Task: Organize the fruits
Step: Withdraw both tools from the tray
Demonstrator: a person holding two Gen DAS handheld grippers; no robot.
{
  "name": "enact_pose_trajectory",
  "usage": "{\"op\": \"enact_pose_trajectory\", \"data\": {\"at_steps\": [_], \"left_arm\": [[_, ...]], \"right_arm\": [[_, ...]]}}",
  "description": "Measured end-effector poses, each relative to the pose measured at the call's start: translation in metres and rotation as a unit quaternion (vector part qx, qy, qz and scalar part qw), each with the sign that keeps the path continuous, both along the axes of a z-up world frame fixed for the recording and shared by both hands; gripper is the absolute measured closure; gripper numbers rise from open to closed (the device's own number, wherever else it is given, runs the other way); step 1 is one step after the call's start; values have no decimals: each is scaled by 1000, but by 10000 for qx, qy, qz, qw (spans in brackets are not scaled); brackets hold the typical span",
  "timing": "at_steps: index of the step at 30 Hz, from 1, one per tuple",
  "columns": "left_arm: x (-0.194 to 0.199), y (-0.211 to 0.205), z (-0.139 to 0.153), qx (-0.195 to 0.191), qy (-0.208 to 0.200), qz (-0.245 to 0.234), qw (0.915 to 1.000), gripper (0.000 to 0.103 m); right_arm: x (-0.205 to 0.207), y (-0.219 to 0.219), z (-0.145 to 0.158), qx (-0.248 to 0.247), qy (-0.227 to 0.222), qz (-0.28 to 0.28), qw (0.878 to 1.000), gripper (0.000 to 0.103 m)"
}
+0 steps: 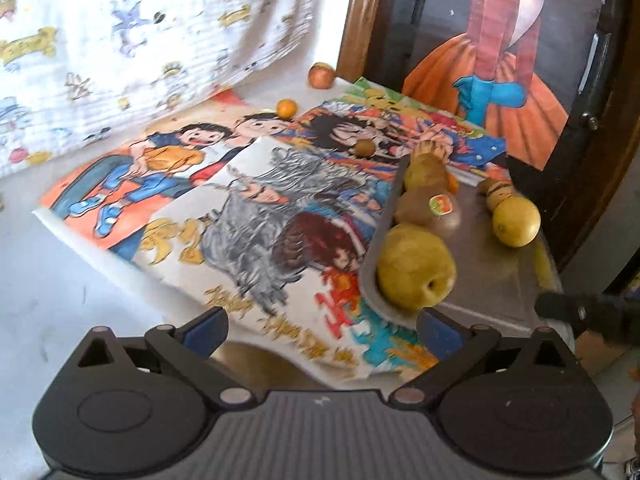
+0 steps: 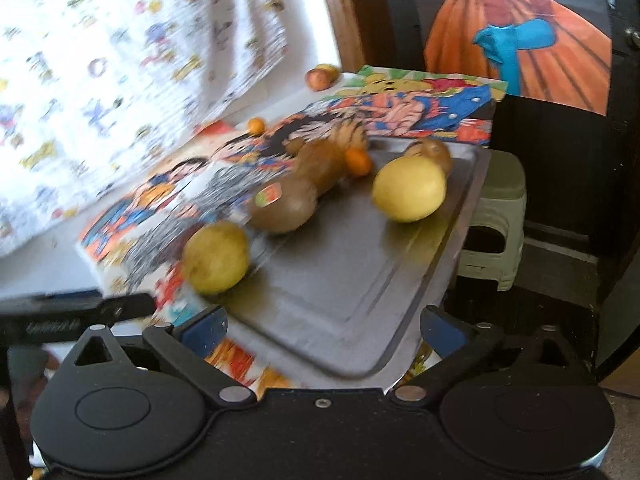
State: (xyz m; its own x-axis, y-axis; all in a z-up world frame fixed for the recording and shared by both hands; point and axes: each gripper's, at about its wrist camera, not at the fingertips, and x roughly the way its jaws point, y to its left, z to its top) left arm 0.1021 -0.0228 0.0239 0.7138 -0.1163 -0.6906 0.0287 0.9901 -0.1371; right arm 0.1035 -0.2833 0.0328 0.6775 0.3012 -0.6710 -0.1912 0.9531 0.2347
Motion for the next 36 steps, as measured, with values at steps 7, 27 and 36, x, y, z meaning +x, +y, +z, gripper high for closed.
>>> {"op": "enact_pose_trajectory", "data": {"at_steps": [7, 27, 36], "left_arm": [[-7, 5, 1, 241, 47, 72, 9997, 1], [1, 31, -4, 422, 223, 504, 9976, 1], [8, 34, -5, 439, 237, 534, 9973, 1]], "right_arm": [[-16, 30, -1, -596, 200, 471, 9969, 1], [-21, 54, 5, -707, 80, 963, 9928, 1], [-9, 47, 11, -629, -210, 897, 9938, 1]]}}
